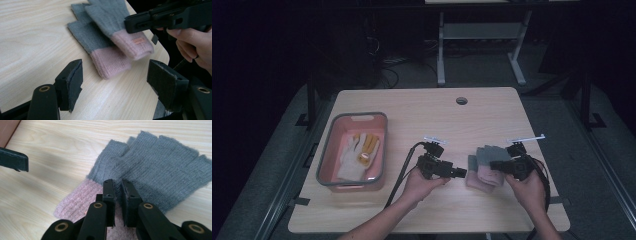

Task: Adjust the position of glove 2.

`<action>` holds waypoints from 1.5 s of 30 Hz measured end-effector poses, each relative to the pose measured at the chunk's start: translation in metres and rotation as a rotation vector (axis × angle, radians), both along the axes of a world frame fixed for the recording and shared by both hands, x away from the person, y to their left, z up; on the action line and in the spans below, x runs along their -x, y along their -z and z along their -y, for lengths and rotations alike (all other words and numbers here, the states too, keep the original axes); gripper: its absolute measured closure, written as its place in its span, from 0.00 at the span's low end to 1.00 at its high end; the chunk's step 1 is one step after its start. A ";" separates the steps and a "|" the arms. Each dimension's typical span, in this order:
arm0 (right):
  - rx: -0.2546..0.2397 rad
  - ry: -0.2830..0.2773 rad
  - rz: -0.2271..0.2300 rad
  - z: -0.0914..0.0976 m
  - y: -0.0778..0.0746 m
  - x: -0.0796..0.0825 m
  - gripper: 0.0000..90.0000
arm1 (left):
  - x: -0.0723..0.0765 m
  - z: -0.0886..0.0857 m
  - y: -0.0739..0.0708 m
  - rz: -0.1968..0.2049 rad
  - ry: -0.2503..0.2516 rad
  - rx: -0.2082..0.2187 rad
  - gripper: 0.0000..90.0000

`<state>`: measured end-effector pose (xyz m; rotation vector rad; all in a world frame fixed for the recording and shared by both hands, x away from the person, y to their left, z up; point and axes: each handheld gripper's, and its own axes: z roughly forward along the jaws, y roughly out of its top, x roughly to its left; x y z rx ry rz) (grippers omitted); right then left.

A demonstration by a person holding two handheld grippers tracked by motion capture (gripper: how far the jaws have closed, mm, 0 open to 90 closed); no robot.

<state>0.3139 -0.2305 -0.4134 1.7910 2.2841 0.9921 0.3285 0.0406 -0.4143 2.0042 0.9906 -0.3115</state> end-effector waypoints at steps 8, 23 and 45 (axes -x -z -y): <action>0.010 -0.005 -0.030 -0.018 0.007 -0.006 0.91 | 0.000 0.001 0.001 0.004 0.009 -0.003 0.32; -0.064 0.050 -0.021 0.000 0.010 -0.003 0.71 | -0.007 0.027 0.020 -0.029 0.009 -0.032 0.37; -0.259 0.168 -0.079 0.047 0.049 0.003 0.61 | -0.017 0.052 0.051 -0.131 -0.010 -0.037 0.47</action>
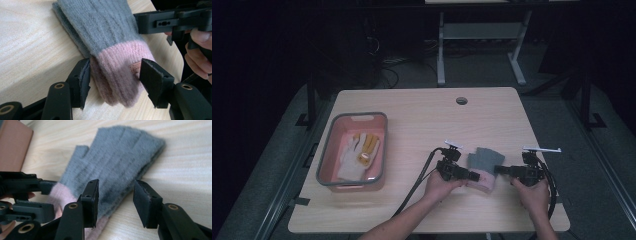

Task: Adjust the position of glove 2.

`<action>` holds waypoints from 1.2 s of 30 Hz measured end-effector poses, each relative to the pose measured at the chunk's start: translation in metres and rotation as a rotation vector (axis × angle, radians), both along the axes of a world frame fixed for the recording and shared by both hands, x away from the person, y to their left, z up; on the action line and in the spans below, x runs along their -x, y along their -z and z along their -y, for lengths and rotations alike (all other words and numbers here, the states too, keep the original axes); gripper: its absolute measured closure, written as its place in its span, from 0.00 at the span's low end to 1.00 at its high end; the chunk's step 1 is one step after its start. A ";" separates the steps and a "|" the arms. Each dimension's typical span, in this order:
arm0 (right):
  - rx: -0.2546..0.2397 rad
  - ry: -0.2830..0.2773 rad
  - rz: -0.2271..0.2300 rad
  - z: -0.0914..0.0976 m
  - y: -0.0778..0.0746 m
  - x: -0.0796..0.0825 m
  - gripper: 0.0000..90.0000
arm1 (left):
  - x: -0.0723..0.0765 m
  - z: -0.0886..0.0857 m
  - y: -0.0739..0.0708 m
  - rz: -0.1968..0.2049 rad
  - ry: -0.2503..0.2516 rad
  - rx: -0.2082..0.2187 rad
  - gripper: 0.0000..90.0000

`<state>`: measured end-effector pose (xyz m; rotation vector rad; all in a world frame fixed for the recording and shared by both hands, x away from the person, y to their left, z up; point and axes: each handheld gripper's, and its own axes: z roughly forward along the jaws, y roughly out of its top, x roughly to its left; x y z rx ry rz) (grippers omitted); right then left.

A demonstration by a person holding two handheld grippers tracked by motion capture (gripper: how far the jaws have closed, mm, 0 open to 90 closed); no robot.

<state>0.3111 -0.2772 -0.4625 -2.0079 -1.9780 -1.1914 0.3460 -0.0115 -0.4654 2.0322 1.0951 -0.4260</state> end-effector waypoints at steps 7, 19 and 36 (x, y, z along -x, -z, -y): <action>-0.067 0.016 -0.011 0.002 0.009 -0.001 0.62 | 0.000 0.002 0.002 0.008 0.004 -0.005 0.50; -0.134 0.047 -0.004 0.000 0.016 0.000 0.71 | -0.001 0.002 0.002 -0.014 0.001 -0.011 0.56; -0.214 0.044 0.017 -0.002 0.023 0.002 0.87 | -0.003 -0.007 0.014 -0.086 -0.043 0.109 0.70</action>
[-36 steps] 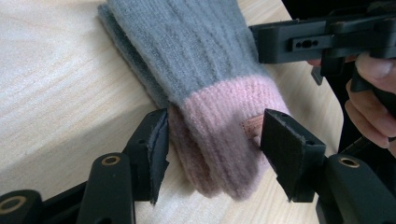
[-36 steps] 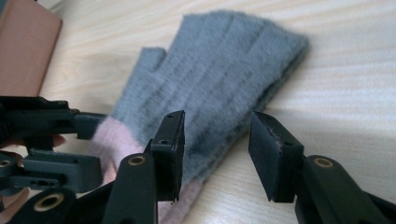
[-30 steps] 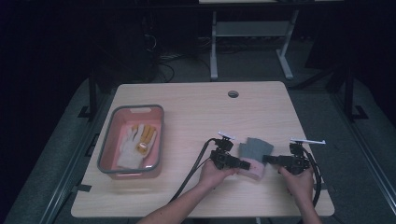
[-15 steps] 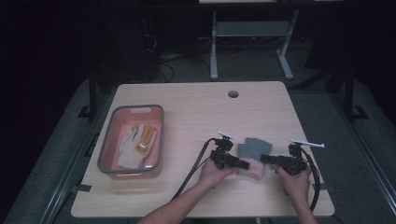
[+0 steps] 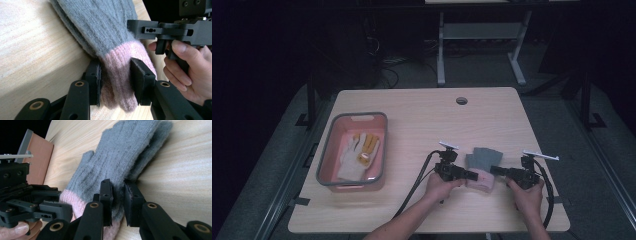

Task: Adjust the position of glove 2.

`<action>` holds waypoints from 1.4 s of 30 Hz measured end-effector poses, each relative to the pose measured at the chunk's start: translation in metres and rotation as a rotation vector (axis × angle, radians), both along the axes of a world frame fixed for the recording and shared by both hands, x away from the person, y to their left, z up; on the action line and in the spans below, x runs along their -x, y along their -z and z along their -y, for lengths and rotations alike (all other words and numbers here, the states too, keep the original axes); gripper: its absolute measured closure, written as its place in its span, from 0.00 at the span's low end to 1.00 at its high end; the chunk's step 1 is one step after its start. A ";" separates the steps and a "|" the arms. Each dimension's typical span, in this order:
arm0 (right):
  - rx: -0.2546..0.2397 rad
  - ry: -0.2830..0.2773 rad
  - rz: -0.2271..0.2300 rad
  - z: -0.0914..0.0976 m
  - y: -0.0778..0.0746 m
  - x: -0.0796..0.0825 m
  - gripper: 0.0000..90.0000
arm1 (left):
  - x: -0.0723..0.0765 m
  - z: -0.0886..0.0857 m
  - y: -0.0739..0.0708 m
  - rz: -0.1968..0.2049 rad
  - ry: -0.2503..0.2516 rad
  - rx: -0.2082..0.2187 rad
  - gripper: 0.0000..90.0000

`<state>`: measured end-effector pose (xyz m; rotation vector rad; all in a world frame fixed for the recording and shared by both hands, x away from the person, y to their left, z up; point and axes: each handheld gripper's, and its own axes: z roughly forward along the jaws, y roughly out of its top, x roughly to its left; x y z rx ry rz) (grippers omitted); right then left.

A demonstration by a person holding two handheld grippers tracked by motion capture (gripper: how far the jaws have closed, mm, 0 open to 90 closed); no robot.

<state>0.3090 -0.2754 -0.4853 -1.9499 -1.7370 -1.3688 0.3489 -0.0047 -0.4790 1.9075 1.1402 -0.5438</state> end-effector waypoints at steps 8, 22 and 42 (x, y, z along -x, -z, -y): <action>-0.002 -0.005 0.018 -0.002 -0.004 0.002 0.88 | 0.002 -0.003 -0.002 -0.004 -0.001 0.004 0.71; -0.015 -0.035 0.052 -0.012 -0.014 0.006 0.88 | 0.008 -0.016 -0.013 0.031 0.014 0.009 0.72; -0.025 -0.124 0.082 -0.034 -0.035 0.002 0.88 | 0.015 -0.044 -0.037 0.080 0.010 0.012 0.72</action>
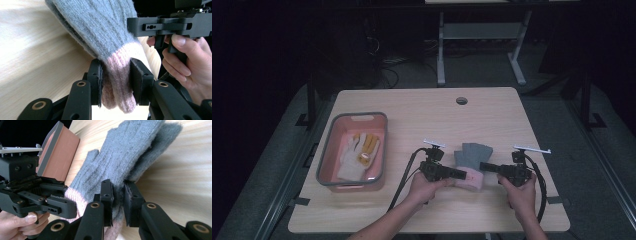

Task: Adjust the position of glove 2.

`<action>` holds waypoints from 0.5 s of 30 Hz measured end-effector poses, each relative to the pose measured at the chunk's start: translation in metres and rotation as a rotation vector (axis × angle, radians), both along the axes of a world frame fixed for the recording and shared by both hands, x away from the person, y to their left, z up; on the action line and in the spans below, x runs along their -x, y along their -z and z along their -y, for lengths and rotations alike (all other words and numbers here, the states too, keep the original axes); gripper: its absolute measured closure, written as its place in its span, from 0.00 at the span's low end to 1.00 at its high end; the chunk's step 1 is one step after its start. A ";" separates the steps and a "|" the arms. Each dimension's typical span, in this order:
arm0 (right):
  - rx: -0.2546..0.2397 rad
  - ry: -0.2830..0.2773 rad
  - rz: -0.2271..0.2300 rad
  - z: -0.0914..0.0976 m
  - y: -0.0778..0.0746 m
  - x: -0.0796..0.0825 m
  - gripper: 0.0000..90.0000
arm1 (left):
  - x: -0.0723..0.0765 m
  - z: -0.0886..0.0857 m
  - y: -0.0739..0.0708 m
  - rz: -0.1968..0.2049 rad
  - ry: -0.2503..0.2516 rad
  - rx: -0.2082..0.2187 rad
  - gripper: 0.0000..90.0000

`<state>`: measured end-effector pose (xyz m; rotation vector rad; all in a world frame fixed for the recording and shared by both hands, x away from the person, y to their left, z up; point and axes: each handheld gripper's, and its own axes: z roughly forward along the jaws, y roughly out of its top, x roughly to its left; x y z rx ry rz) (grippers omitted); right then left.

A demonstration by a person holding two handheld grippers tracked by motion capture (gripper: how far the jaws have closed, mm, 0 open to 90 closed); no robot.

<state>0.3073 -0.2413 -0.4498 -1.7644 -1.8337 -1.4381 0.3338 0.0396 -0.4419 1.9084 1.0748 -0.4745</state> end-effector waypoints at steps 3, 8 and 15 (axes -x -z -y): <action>0.004 -0.009 0.004 -0.004 -0.004 -0.002 0.88 | 0.000 -0.005 -0.003 0.008 -0.005 0.004 0.72; 0.003 -0.026 0.006 -0.011 -0.011 -0.006 0.88 | 0.000 -0.013 -0.008 0.018 -0.012 0.005 0.72; -0.011 -0.048 0.012 -0.021 -0.019 -0.011 0.88 | 0.001 -0.024 -0.017 0.033 -0.023 0.012 0.72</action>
